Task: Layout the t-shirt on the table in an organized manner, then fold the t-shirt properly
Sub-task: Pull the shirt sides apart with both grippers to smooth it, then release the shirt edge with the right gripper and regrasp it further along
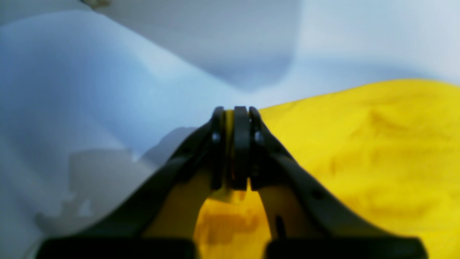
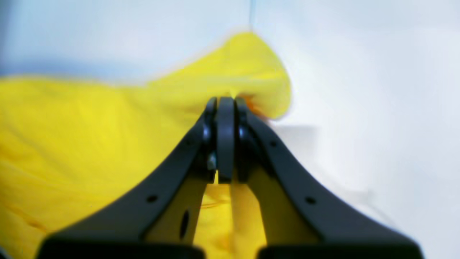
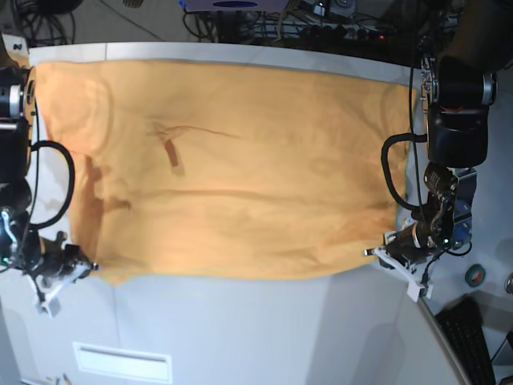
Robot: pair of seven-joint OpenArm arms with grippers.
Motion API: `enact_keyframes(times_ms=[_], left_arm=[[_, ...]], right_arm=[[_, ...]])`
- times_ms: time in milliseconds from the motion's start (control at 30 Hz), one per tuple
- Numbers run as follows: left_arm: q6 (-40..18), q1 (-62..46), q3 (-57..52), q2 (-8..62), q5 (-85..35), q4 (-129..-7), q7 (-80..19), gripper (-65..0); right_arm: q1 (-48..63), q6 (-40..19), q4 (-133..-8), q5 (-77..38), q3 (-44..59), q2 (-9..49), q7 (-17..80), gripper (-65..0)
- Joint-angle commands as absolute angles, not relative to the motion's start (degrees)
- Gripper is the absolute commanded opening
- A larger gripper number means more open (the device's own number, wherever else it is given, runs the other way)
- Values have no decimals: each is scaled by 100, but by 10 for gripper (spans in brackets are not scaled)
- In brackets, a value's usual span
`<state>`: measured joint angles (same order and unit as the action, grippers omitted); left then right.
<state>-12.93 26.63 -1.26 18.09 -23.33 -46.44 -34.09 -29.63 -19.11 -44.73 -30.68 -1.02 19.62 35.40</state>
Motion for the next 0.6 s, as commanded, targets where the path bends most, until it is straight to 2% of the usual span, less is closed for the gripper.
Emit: enact_keyframes(times_ms=[0, 100, 267, 467, 567], left_arm=[[-1314, 2826, -136, 1868, -2352, -4725, -3310, -650], [-1314, 2818, -127, 1868, -2352, -4725, -3310, -650], [-1314, 2703, -127, 1877, -2352, -4760, -3310, -650], [-1314, 2607, -127, 1991, -2352, -4769, -3319, -650], [-1305, 2589, -127, 1991, -2352, -4769, -3319, -650]], right_arm=[[-3231, -2105, -4356, -3046, -286, 2026, 3222, -650], [-3354, -2325, -3785, -2712, -708, 2018, 2501, -650], [-3354, -2343, -3327, -1684, -1059, 2026, 1103, -650], [-3380, -2352, -3319, -48, -1332, 2062, 453, -650], [-3389, -2352, -3327, 347, -1226, 2062, 391, -650]])
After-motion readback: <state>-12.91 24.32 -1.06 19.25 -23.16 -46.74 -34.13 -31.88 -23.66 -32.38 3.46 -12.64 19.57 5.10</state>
